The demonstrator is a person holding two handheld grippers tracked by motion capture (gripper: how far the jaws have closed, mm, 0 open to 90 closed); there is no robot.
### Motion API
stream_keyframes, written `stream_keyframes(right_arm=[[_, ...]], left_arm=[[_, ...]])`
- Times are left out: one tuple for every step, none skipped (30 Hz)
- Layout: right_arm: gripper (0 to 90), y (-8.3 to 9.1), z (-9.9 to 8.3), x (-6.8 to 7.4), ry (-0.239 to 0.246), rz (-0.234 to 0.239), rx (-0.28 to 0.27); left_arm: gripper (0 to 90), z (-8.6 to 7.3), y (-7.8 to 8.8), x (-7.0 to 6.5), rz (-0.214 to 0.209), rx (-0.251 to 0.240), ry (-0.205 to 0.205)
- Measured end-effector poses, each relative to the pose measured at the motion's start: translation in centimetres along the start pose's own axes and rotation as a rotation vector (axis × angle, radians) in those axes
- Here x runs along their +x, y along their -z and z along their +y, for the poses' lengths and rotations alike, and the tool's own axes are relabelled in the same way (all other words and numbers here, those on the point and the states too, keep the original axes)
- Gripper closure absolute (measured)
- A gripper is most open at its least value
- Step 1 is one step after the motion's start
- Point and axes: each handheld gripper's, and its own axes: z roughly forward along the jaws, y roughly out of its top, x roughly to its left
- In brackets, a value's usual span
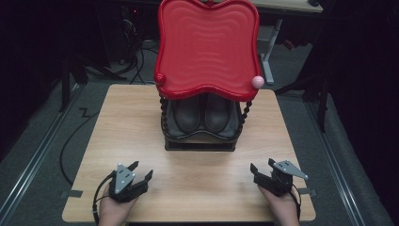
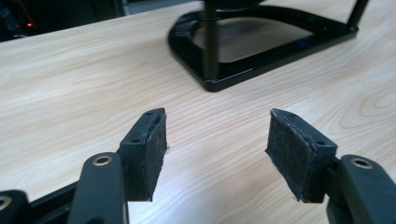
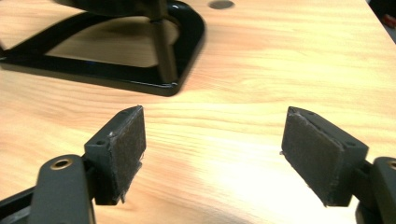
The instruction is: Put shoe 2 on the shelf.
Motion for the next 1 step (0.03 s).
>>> stream_keyframes(right_arm=[[21.4,-0.08,-0.01,-0.04,0.002,-0.008,0.0]], left_arm=[[33.5,0.22,0.05,0.51,0.006,0.011,0.008]])
